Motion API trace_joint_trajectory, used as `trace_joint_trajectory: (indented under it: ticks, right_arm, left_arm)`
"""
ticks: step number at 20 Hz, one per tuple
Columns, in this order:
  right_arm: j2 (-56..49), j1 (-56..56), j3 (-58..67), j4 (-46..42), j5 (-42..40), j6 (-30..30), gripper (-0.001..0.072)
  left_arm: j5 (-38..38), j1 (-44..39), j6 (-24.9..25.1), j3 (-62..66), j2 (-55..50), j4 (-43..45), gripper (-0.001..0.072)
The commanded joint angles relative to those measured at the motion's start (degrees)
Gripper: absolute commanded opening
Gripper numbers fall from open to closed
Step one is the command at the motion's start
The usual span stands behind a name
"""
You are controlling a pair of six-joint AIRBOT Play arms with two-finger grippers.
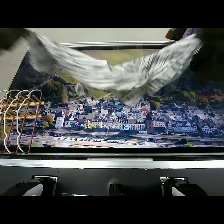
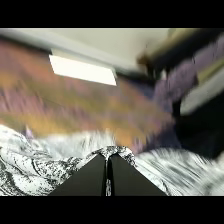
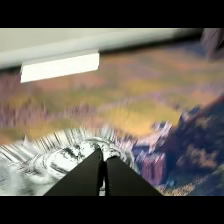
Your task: Fold the clothes and pants, and hang the long-sleeved shirts on hangers.
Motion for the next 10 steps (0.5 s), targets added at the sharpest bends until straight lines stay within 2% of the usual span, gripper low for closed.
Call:
trace_joint_trajectory:
  ticks: [1, 2, 4, 7, 10]
  right_arm:
    - [11.6, 0.0, 1.8, -9.8, 0.3, 5.1, 0.0028]
    - [14.5, 0.0, 1.8, -10.4, 0.0, 6.0, 0.0028]
    - [19.6, 0.0, 1.8, -10.8, -1.4, 8.9, 0.0028]
    - [24.5, 0.0, 1.8, -10.8, -5.6, 12.8, 0.0028]
    - [24.0, 0.0, 1.8, -10.3, -11.6, 17.5, 0.0028]
  left_arm:
    - [-0.5, 1.1, -9.9, 7.1, 9.6, 16.1, 0.0027]
    - [-1.8, 1.1, -12.0, 7.1, 12.5, 19.5, 0.0027]
    - [-4.6, 1.1, -12.9, 7.1, 17.1, 23.5, 0.0027]
    - [-7.1, 1.1, -12.9, 6.9, 21.6, 24.9, 0.0029]
    - [-7.6, 1.0, -12.9, 6.8, 22.7, 24.6, 0.0029]
